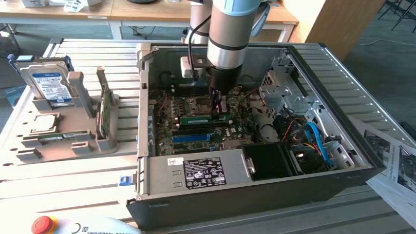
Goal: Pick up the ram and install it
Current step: 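Insert the ram into the slot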
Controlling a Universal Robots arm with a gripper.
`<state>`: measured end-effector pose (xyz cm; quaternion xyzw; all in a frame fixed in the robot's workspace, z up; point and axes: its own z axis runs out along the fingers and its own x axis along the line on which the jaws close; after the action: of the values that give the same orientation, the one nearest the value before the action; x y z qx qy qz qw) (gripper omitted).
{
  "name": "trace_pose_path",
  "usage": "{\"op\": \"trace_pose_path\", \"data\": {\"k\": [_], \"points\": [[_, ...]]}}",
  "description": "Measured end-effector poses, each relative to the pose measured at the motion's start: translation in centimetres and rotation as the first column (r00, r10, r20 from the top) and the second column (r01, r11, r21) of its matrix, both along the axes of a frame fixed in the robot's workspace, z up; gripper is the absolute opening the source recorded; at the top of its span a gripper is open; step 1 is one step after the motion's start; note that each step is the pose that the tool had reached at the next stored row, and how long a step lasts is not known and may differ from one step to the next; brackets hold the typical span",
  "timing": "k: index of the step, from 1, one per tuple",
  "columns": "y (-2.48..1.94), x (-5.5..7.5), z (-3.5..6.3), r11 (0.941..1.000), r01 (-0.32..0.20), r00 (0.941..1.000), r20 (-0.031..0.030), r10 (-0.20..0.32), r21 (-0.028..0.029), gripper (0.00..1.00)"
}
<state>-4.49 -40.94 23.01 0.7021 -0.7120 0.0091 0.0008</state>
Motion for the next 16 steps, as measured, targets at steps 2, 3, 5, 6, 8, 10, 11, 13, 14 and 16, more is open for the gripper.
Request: {"op": "trace_pose_path", "data": {"k": [2,3,5,6,8,10,11,13,14,16], "points": [[0.00,0.00,-0.01,1.0000,0.000,1.0000,0.0000,0.000,0.0001,0.12],[0.00,0.00,-0.03,1.0000,0.000,1.0000,0.0000,0.000,0.0001,0.12],[0.00,0.00,-0.06,1.0000,0.000,1.0000,0.0001,0.000,0.0002,0.12],[0.00,0.00,-0.07,1.0000,0.000,1.0000,0.0001,0.000,0.0002,0.12],[0.00,0.00,-0.11,1.0000,0.000,1.0000,0.0001,0.000,0.0002,0.12],[0.00,0.00,-0.15,1.0000,0.000,1.0000,0.0000,0.000,0.0001,0.12],[0.00,0.00,-0.17,1.0000,0.000,1.0000,0.0000,0.000,0.0001,0.12],[0.00,0.00,-0.21,1.0000,0.000,1.0000,0.0000,0.000,0.0001,0.12],[0.00,0.00,-0.23,1.0000,0.000,1.0000,0.0001,0.000,0.0002,0.12],[0.00,0.00,-0.28,1.0000,0.000,1.0000,0.0001,0.000,0.0002,0.12]]}}
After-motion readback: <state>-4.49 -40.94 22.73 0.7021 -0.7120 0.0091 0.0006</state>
